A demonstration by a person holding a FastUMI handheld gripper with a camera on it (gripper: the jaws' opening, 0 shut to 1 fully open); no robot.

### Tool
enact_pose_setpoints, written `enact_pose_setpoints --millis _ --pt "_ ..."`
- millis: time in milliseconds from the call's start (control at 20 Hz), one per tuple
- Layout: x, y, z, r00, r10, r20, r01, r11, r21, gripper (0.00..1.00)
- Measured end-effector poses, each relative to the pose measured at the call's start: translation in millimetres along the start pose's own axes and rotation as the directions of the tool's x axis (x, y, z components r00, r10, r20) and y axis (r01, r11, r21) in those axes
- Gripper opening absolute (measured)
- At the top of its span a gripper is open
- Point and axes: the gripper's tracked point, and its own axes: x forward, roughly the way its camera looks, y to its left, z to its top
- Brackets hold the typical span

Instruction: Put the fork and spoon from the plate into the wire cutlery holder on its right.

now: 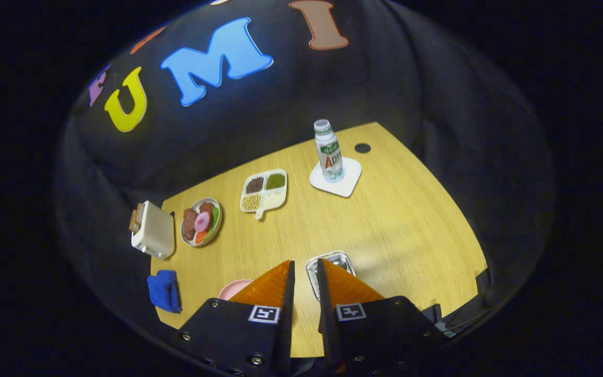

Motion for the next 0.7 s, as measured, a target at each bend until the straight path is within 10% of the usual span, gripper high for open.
enact_pose_setpoints --millis 200,700 --pt "-47 12 61 0.942 -0.015 0.336 0.019 1.000 -0.008 0.25" --pt "-182 41 127 0.604 -0.035 0.796 0.291 0.940 -0.180 0.25"
